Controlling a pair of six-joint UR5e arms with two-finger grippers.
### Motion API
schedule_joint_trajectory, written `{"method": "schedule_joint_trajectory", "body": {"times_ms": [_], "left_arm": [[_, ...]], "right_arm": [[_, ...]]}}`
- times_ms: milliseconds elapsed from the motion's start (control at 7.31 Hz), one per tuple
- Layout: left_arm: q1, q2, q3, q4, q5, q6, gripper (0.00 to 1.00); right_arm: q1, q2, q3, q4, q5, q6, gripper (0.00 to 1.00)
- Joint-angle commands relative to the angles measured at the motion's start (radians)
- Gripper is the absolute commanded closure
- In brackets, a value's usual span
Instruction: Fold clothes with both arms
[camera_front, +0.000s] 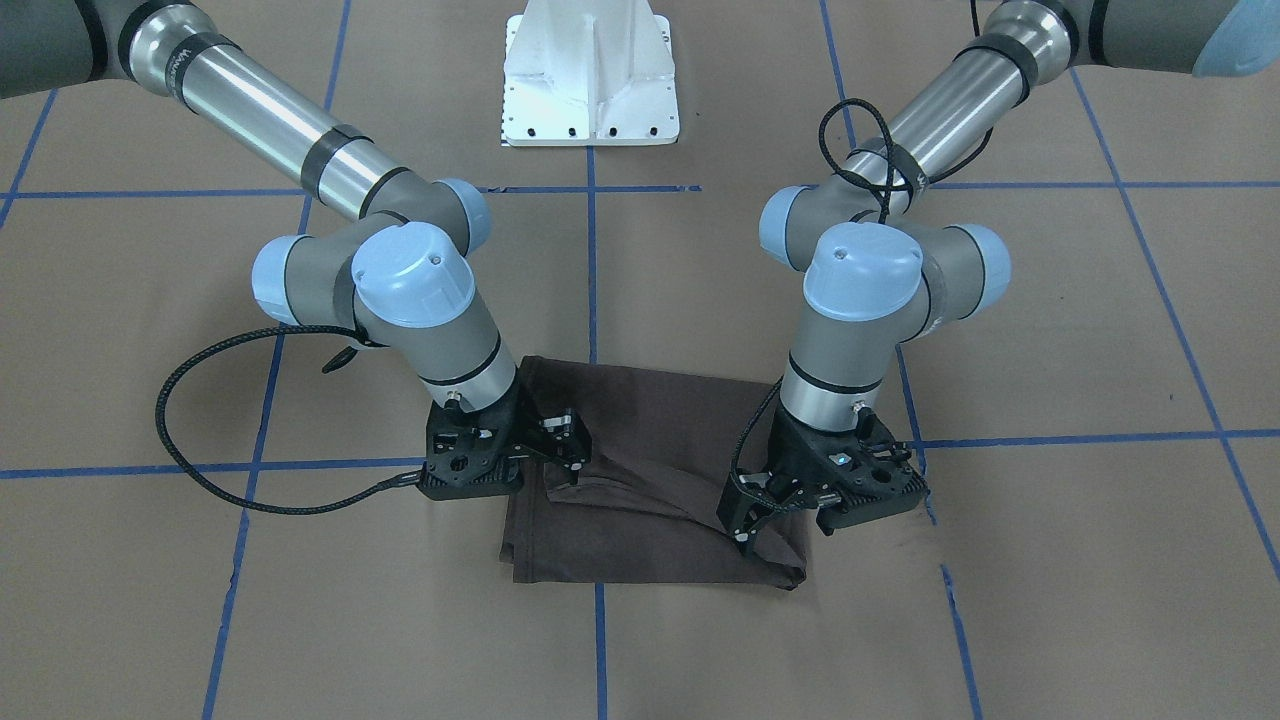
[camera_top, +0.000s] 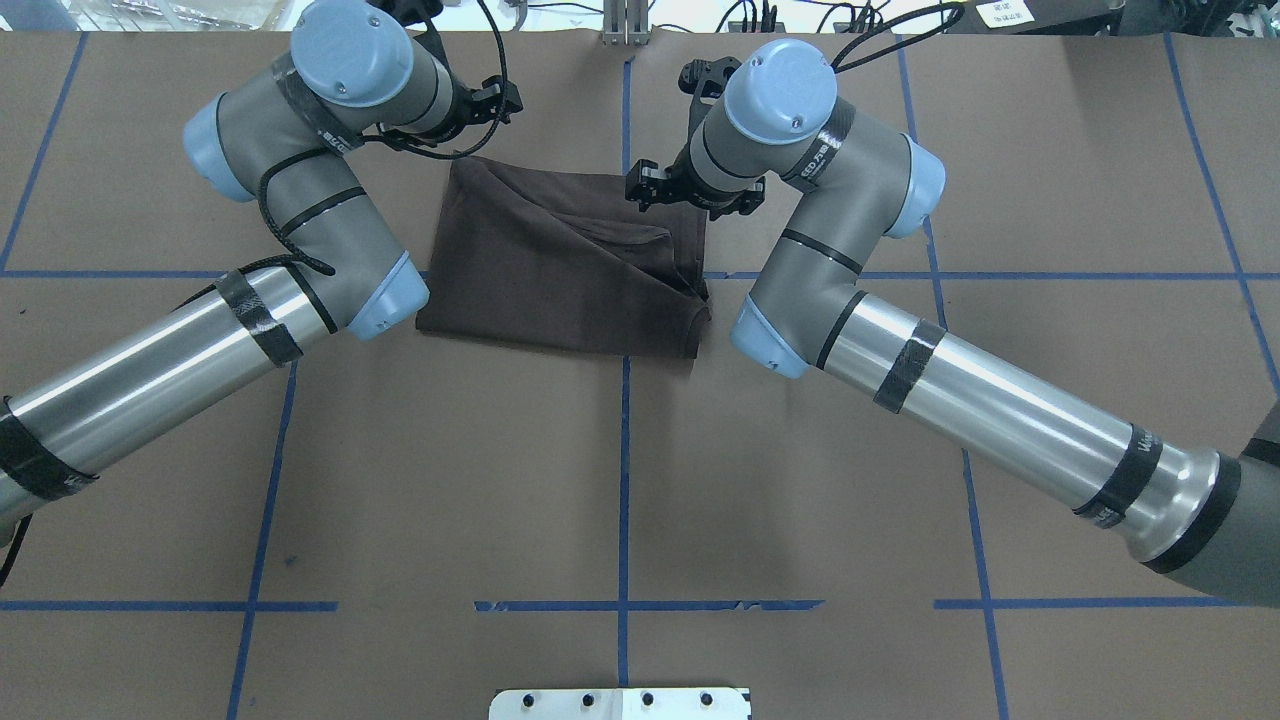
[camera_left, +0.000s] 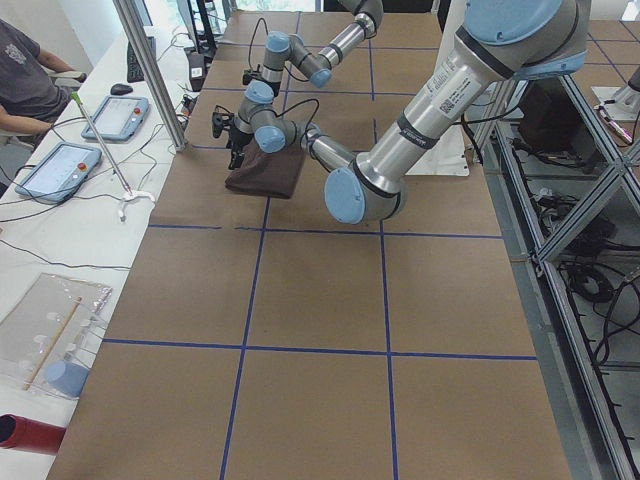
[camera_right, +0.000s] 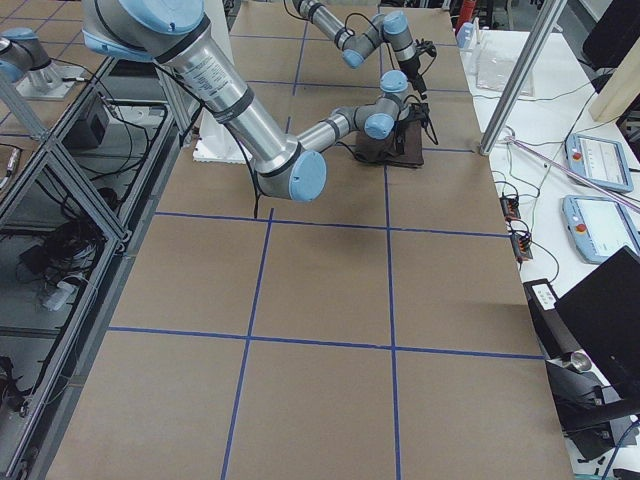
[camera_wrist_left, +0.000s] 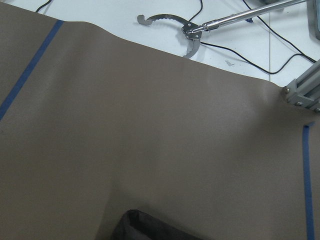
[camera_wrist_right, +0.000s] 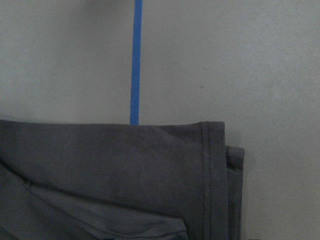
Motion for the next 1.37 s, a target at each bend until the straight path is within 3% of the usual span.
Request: {"method": "schedule_joint_trajectory", "body": {"times_ms": [0,547,821,957,1231], "left_arm": [[-0.002,0.025,-0.03,0.001,-0.012,0.0,0.0],[-0.001,0.031,-0.03,0.0,-0.013,-0.002,0.0],[-0.001,0.032,-0.028,0.0,-0.011,-0.002,0.0],[-0.002,0.032,-0.028,0.0,-0.011,-0.003,0.0],[-0.001,0.039,-0.028,-0.002,-0.011,-0.003,0.0]], "right_arm": [[-0.028,-0.003,-0.006,-0.002,-0.02,-0.098,0.23],[-0.04,0.005,-0.053,-0.002,-0.063,-0.131,0.34],[-0.04,0.023,-0.079,0.001,-0.065,-0.131,0.49],[-0.04,0.063,-0.133,0.002,-0.065,-0.132,0.49],[-0.049,0.069,-0.144,0.001,-0.065,-0.135,0.5]]}}
